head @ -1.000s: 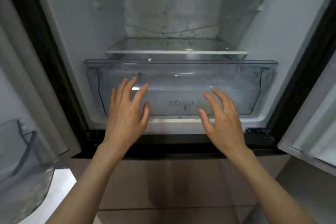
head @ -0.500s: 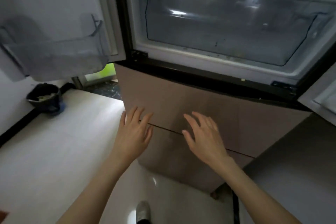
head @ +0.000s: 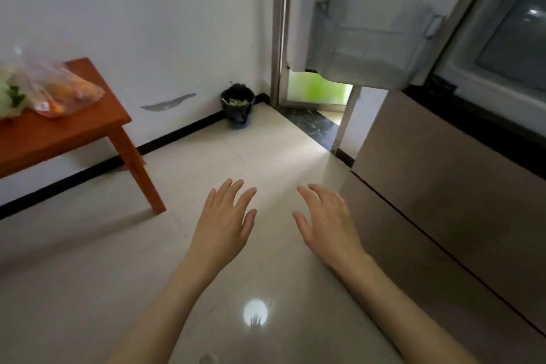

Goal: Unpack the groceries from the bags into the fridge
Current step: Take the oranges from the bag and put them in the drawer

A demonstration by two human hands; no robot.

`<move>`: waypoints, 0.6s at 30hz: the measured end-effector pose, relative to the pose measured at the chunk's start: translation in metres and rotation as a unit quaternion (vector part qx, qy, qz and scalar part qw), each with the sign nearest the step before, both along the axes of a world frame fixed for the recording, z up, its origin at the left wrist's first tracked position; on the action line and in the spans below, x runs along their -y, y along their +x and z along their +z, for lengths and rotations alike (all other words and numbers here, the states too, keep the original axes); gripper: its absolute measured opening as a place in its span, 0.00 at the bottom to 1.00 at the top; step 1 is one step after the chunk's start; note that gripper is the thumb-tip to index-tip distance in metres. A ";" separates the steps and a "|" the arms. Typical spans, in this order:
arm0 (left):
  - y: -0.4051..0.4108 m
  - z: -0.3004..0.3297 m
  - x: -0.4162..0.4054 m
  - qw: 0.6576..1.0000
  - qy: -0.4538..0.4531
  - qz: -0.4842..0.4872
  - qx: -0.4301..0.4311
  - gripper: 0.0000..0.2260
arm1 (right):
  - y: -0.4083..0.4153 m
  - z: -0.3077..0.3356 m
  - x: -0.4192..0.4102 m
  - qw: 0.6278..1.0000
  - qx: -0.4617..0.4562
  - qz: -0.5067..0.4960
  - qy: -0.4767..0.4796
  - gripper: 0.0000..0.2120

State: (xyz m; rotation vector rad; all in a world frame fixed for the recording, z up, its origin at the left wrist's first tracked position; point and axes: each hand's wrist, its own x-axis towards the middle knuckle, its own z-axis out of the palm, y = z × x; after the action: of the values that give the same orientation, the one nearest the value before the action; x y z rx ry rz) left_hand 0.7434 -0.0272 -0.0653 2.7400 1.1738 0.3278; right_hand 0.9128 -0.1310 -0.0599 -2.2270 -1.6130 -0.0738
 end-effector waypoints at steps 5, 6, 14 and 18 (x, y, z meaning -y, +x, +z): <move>-0.106 -0.004 -0.050 0.993 -0.034 0.107 0.030 0.19 | -0.095 -0.001 -0.089 0.997 -0.002 0.081 0.009 0.19; -0.128 -0.002 -0.063 0.991 -0.041 0.124 0.033 0.20 | -0.116 -0.002 -0.109 0.995 -0.008 0.095 0.010 0.19; -0.260 0.021 -0.154 0.967 -0.061 0.237 0.074 0.20 | -0.245 0.000 -0.242 0.979 -0.030 0.202 0.003 0.19; -0.294 0.012 -0.194 0.960 -0.072 0.259 0.078 0.19 | -0.279 0.000 -0.295 0.973 -0.042 0.228 -0.003 0.17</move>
State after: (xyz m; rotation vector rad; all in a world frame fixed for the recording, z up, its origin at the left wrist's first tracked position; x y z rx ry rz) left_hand 0.4495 0.1671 -0.0532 2.2012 1.7758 0.4816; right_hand 0.6342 0.1643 -0.0603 -1.7826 -2.0298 0.1497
